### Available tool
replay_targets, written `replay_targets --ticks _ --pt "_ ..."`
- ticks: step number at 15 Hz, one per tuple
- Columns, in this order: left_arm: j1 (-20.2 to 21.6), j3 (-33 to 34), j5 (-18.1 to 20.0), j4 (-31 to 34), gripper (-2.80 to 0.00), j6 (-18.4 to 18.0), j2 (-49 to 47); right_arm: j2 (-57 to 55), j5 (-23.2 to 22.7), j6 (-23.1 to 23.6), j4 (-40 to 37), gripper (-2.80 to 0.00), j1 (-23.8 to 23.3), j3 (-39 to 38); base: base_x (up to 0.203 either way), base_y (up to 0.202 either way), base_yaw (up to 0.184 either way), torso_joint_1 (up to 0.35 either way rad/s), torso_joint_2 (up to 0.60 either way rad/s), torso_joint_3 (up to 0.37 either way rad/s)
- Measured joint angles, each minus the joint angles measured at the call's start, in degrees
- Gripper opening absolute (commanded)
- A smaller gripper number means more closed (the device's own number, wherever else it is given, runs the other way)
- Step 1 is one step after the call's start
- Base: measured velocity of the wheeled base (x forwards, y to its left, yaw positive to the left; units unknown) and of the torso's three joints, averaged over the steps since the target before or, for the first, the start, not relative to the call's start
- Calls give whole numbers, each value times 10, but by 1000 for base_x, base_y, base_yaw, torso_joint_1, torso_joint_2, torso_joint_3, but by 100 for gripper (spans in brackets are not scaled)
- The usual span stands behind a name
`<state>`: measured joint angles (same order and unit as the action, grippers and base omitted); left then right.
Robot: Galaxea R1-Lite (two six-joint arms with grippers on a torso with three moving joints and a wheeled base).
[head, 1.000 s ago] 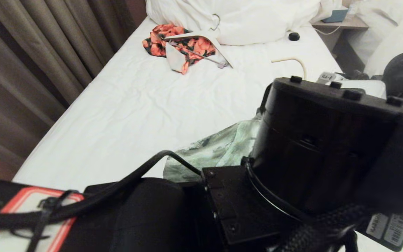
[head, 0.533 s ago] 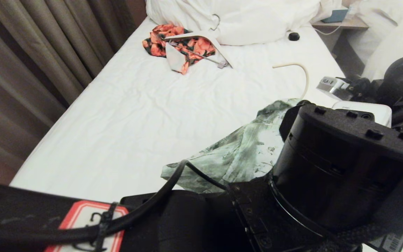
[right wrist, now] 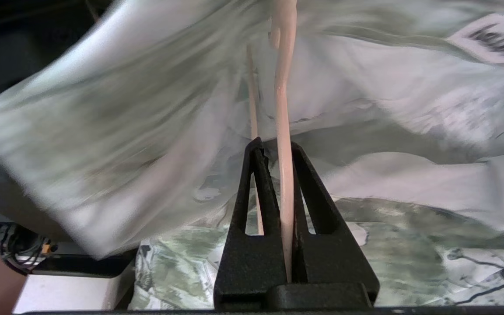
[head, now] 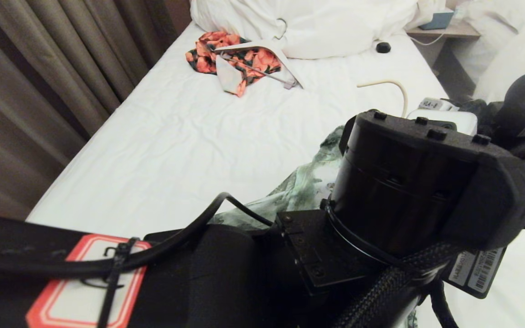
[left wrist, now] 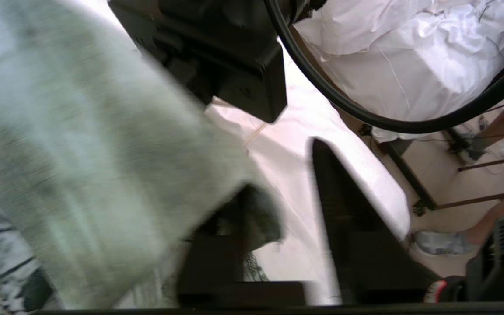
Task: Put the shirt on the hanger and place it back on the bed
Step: Hook one side of the shirt onto the hanger
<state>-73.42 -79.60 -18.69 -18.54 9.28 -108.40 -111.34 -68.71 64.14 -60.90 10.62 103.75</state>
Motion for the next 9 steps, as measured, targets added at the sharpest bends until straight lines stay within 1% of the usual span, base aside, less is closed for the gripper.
replay_targets --ticks 3,5,7,9 --pt "0 -10 0 1 0 -3 -3 5 0 4 5 -280 -2 -10 0 0 0 0 0 0" --pt "-1 -4 -2 6 0 -3 -3 7 0 4 13 -280 -5 -12 0 0 0 0 0 0" --pt "-9 26 -9 40 0 -2 5 9 -12 4 27 -280 -11 -13 0 0 0 0 0 0" --pt "-34 66 -25 84 0 0 14 13 -33 3 33 -280 -17 -12 0 0 0 0 0 0"
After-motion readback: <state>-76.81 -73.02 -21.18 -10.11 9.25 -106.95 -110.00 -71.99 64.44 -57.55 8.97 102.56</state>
